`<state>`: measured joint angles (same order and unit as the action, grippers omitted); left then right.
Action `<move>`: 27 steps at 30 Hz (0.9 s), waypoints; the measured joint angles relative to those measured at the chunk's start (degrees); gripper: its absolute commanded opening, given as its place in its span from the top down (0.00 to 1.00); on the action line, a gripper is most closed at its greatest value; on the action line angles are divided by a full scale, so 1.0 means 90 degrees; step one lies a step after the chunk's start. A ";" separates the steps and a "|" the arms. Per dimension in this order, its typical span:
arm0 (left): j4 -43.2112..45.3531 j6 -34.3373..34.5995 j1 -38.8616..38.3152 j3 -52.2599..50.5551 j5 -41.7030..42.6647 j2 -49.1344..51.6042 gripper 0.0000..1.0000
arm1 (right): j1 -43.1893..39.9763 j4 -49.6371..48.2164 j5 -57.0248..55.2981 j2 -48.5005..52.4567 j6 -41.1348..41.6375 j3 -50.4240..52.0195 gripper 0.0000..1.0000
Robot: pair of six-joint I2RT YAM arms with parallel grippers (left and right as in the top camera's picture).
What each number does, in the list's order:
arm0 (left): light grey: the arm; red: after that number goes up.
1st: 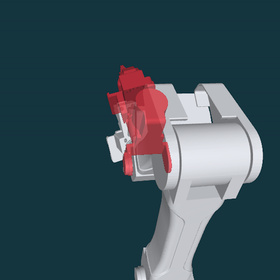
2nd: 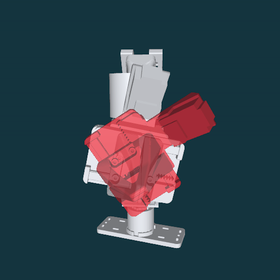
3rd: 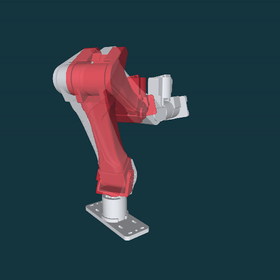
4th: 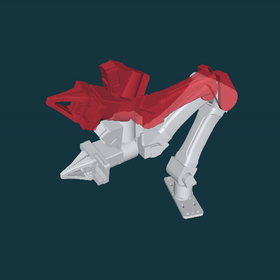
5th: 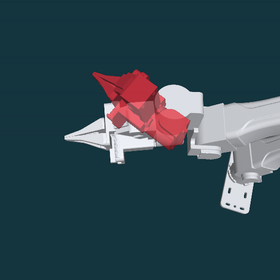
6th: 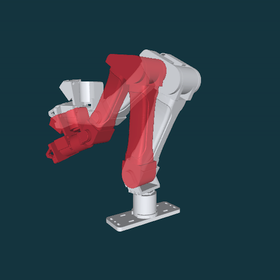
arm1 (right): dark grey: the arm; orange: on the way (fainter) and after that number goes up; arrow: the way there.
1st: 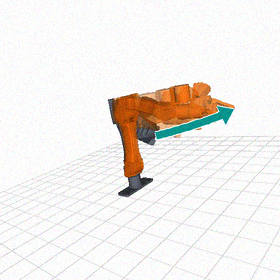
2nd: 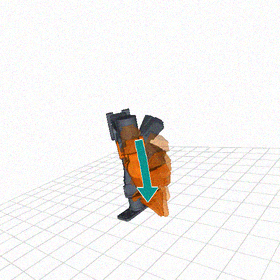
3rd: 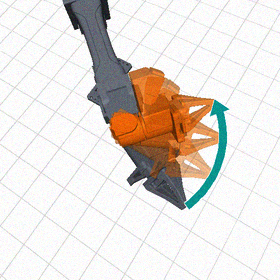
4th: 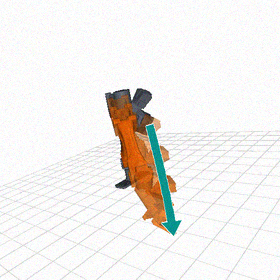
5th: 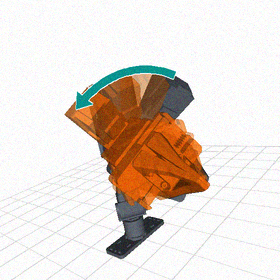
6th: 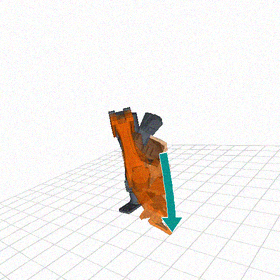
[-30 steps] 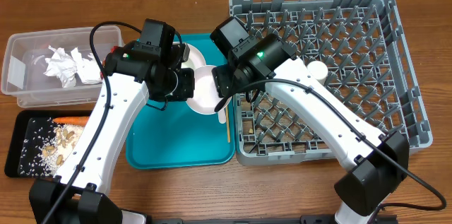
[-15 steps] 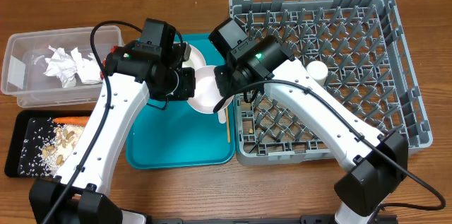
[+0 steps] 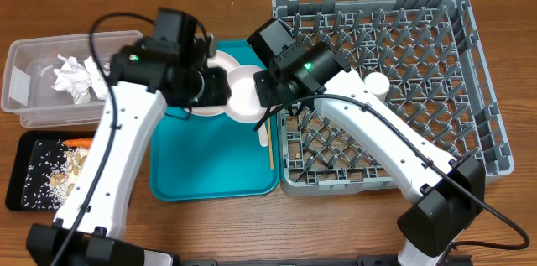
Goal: Sort waste into correct bins and load items into the dishwasher
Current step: 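Grasp the pink bowl with the right gripper and release the left, then carry the pink bowl to the rack's far side and set it down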
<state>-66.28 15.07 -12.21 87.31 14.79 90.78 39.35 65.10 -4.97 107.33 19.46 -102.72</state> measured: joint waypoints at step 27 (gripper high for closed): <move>0.0032 -0.0022 0.0595 0.1192 -0.1120 0.0000 0.00 | -0.2195 -0.4796 -0.4665 0.0017 -0.2953 0.0024 0.96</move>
<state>-66.00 14.87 -6.85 98.04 4.71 90.78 19.59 21.93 -46.96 107.48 -7.11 -102.50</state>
